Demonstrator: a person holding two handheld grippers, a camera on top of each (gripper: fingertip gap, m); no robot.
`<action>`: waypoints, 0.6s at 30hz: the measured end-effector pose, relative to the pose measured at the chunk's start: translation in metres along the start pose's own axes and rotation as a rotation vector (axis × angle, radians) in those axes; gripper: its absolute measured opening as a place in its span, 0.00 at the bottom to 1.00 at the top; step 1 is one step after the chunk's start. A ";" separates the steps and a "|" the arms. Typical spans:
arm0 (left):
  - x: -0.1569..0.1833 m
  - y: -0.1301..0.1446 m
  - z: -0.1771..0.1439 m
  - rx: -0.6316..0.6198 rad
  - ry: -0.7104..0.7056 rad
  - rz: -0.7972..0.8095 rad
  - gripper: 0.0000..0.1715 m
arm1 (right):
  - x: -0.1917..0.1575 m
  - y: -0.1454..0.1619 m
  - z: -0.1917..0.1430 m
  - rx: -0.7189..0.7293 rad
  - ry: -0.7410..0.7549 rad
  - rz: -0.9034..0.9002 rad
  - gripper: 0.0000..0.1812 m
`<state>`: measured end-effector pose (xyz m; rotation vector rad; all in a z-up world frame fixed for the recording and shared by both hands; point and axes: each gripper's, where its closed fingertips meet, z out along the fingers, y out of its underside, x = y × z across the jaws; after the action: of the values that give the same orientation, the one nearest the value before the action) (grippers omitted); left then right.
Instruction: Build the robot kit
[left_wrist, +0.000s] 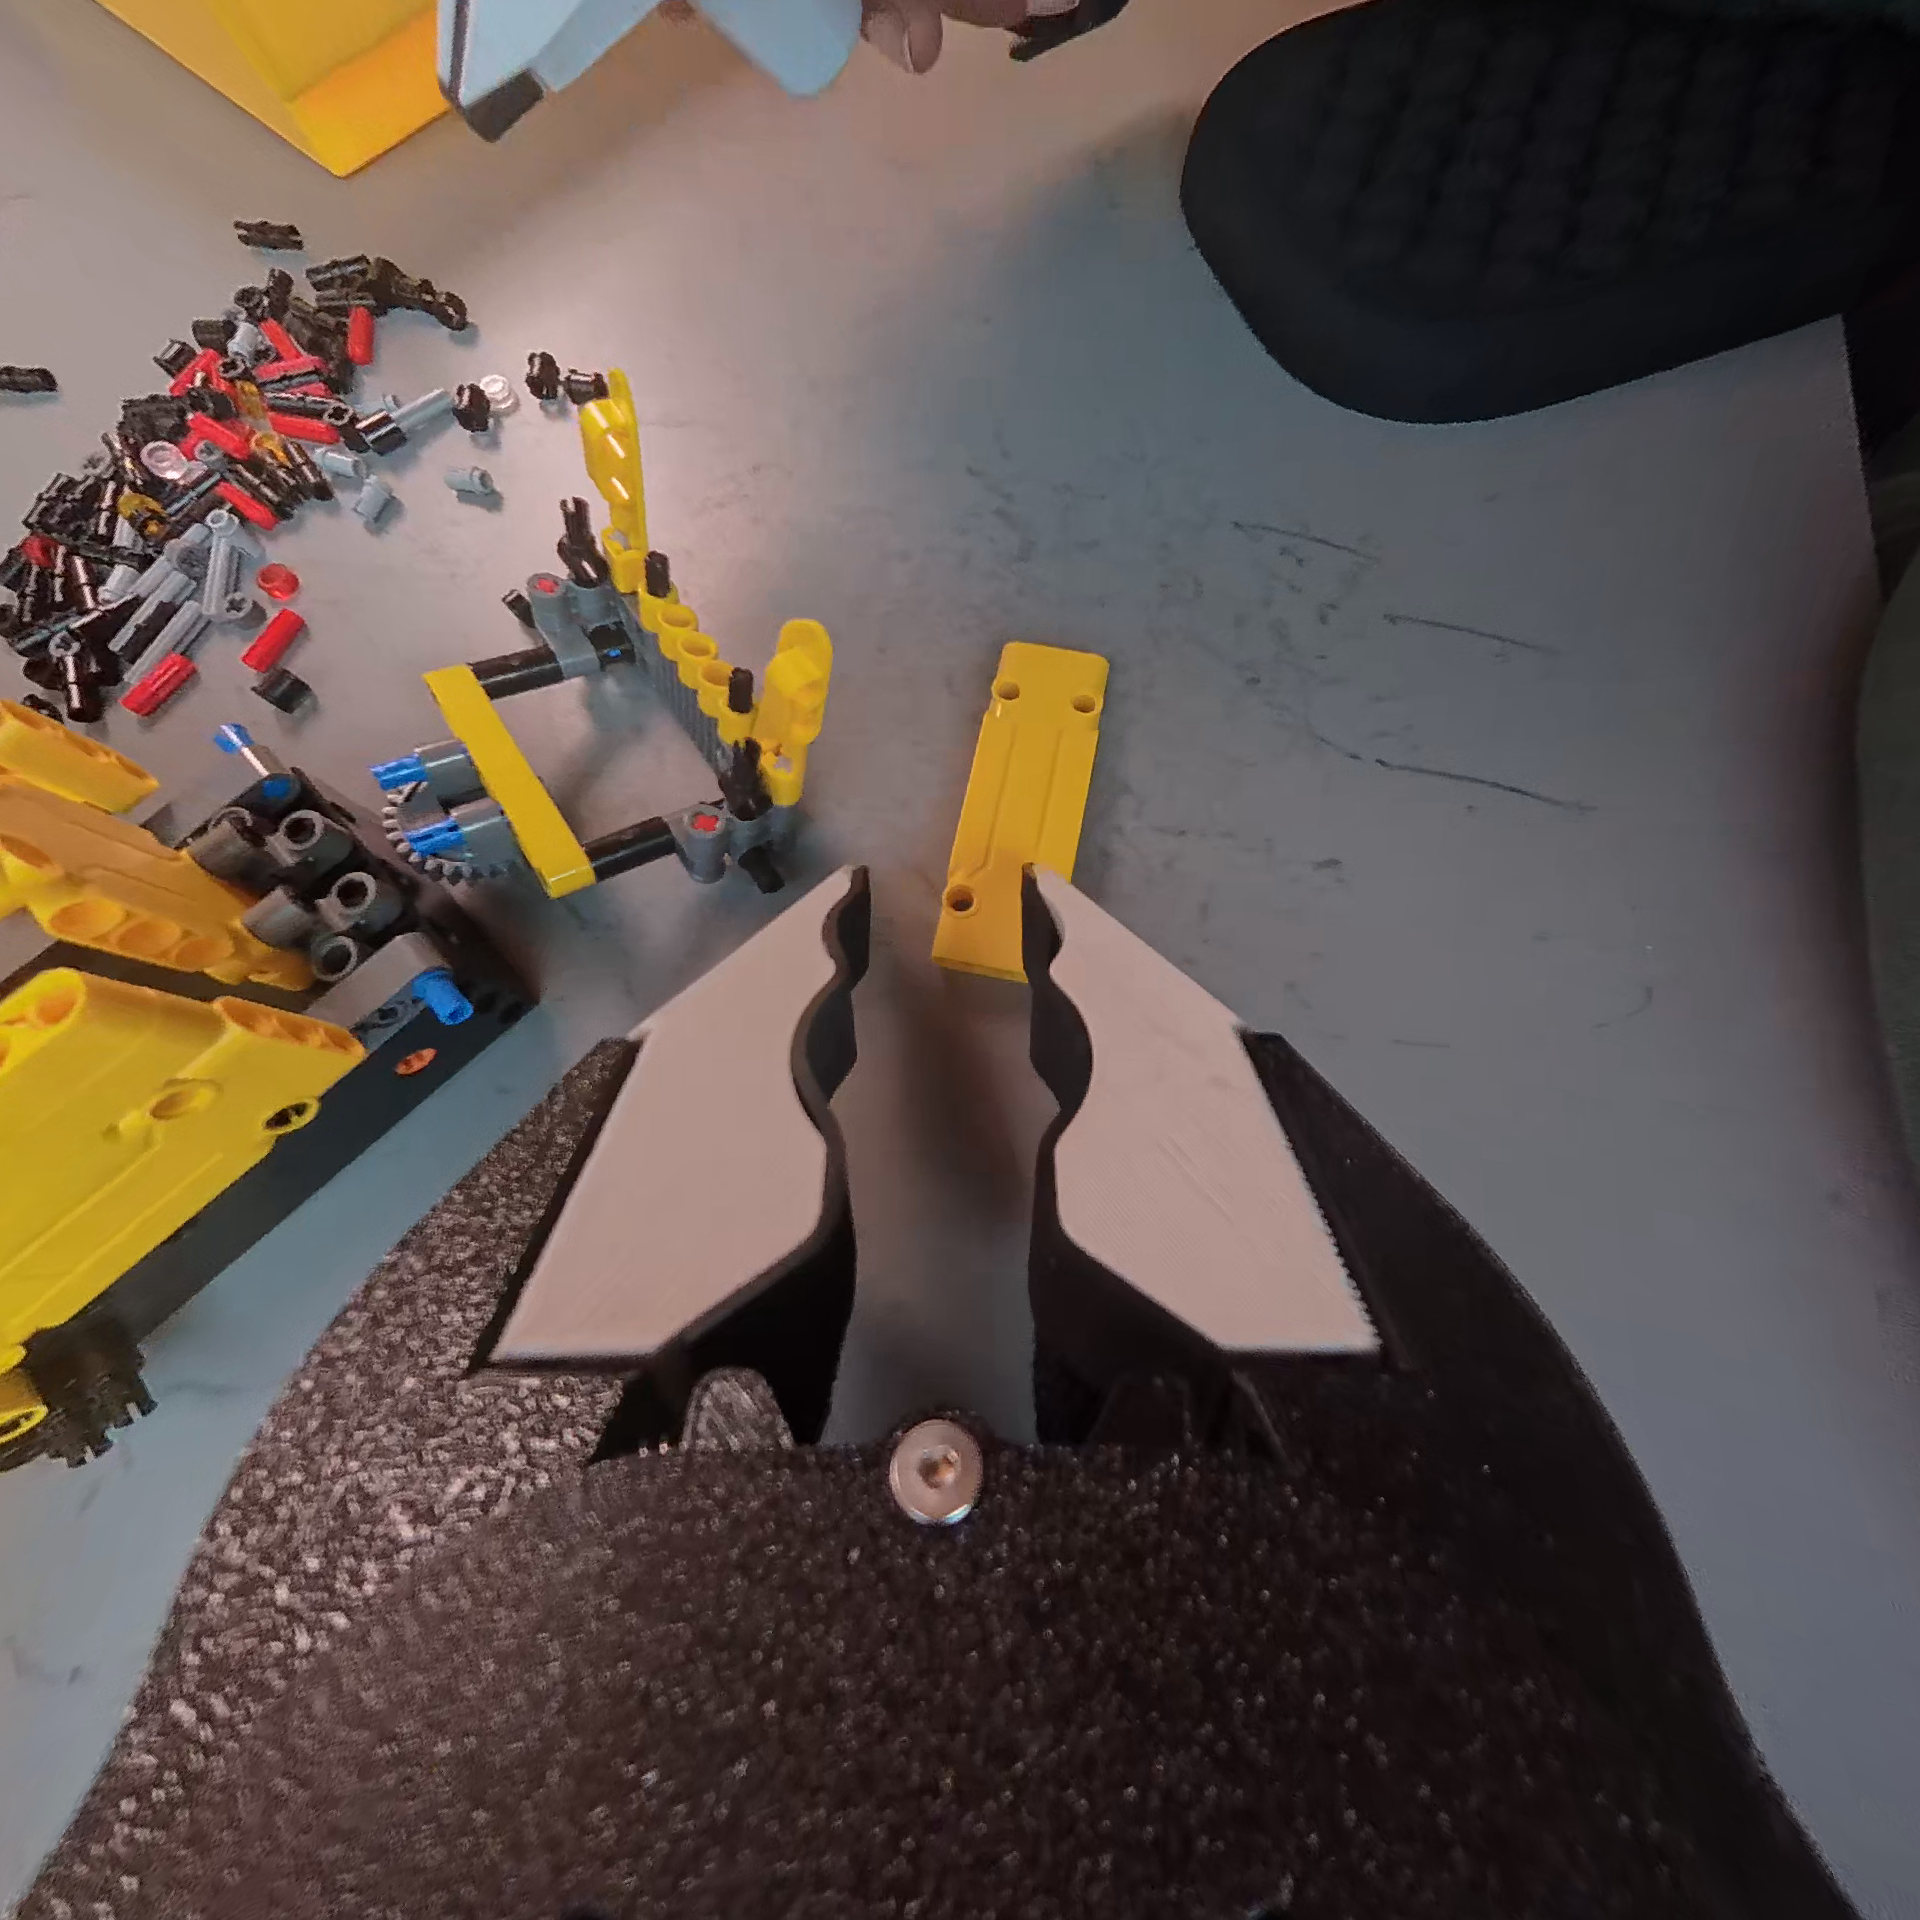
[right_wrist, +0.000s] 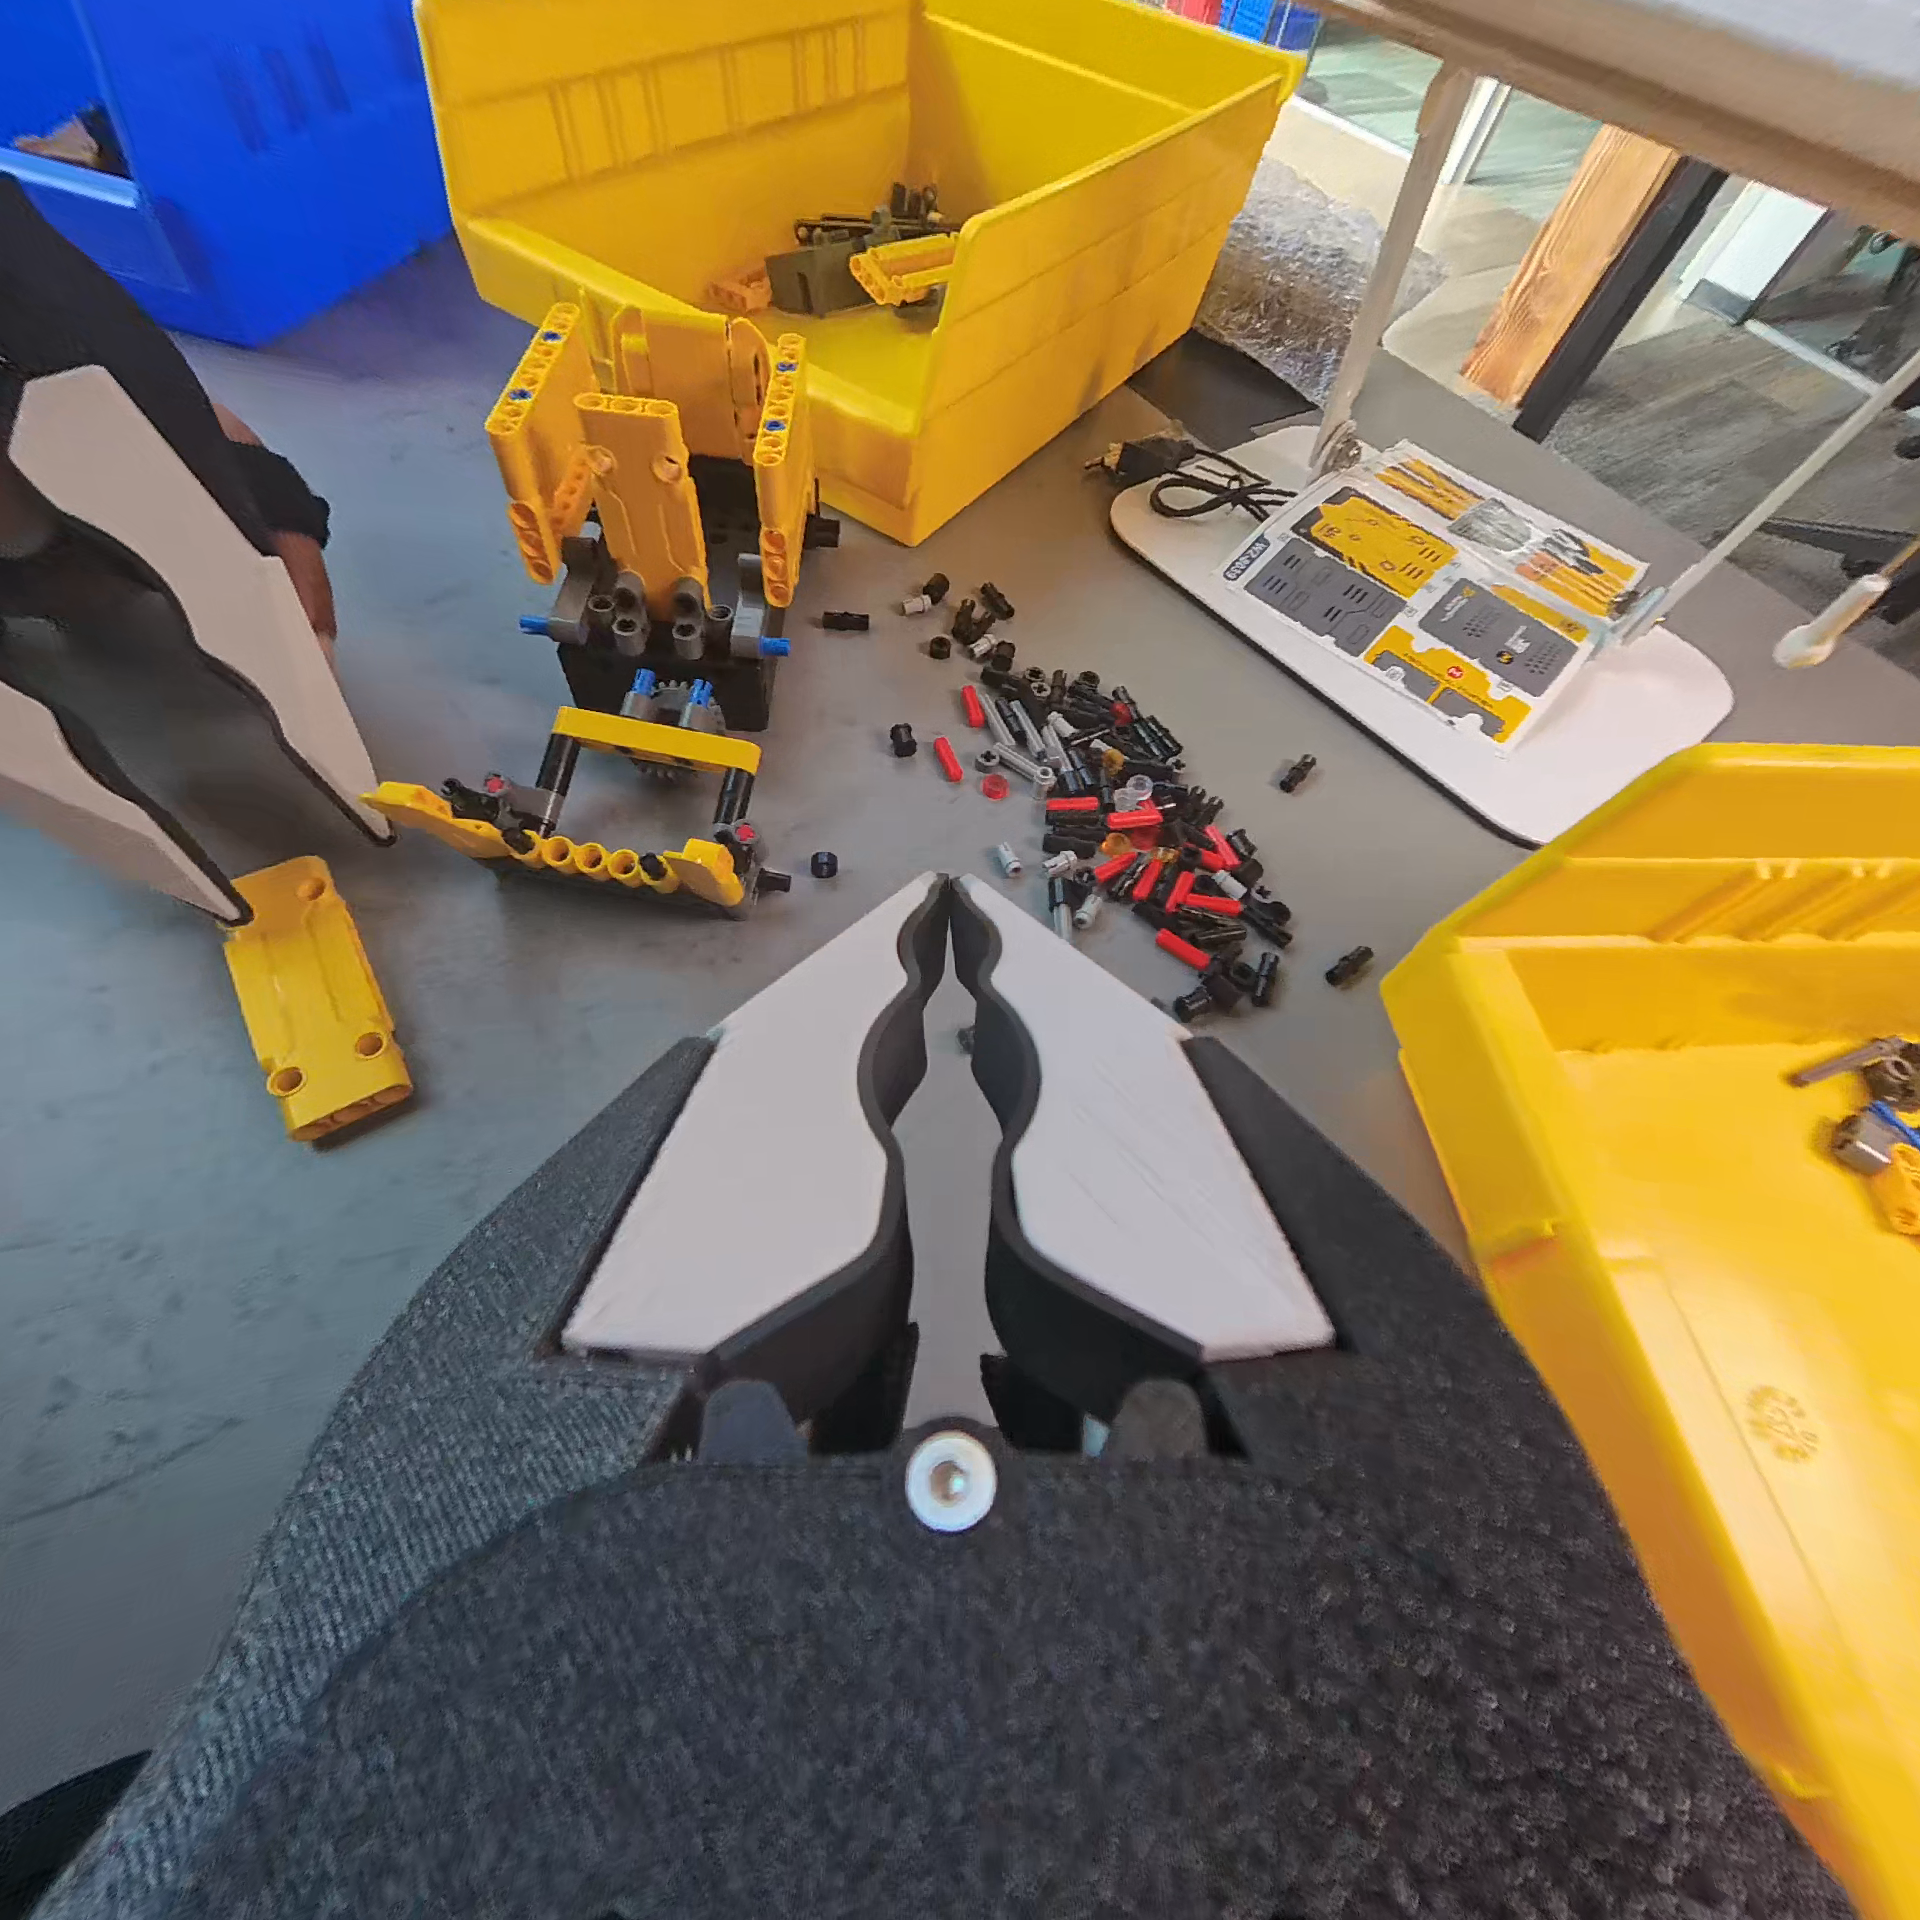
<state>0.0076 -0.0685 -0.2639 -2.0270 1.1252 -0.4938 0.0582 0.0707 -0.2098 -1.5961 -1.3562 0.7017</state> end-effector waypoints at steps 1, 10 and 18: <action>-0.002 -0.001 0.000 0.006 -0.005 -0.010 0.16 | 0.005 -0.004 -0.002 0.000 0.017 -0.002 0.00; -0.007 -0.010 -0.007 0.064 -0.018 -0.047 0.16 | 0.114 -0.080 -0.060 -0.124 0.251 -0.067 0.11; -0.010 -0.012 -0.011 0.085 -0.027 -0.056 0.15 | 0.229 0.026 -0.026 -0.640 0.111 -0.251 0.03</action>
<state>0.0022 -0.0606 -0.2475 -1.9903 1.0164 -0.5315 0.1467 0.2842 -0.1927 -1.8602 -1.7635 0.0111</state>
